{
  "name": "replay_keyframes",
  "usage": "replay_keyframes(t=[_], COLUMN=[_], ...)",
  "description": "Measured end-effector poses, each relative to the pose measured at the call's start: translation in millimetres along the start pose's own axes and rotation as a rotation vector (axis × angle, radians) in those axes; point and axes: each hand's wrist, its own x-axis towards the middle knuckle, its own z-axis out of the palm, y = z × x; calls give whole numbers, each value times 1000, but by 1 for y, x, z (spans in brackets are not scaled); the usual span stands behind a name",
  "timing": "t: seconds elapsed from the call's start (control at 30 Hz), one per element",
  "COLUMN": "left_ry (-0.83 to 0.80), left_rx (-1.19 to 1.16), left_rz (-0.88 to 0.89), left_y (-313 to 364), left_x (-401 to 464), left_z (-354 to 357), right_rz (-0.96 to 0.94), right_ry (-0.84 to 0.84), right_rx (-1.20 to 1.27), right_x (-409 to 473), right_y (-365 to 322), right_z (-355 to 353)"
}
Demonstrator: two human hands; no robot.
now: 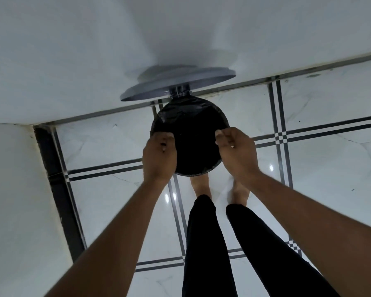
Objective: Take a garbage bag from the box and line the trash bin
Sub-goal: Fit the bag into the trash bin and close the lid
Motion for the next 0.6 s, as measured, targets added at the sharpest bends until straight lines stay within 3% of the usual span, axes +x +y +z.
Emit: replay_keyframes(t=[0.23,0.4,0.53,0.6], left_ry=[31,170,334,316], left_rx=[-112,-99,59,183], left_rz=[100,295,466,455], left_y=[68,106,112,109], left_x=[-44,-48,-36,-26], left_z=[-37,-67,-78,-78], right_rz=[-67,-222,-379,-424], right_ry=[25,92,165,132], right_rx=[103,108,5,-88], right_x=[-31,-31,-19,-9], right_y=[-71,-119,-139,-141], right_z=[-28,-43,-45,-43])
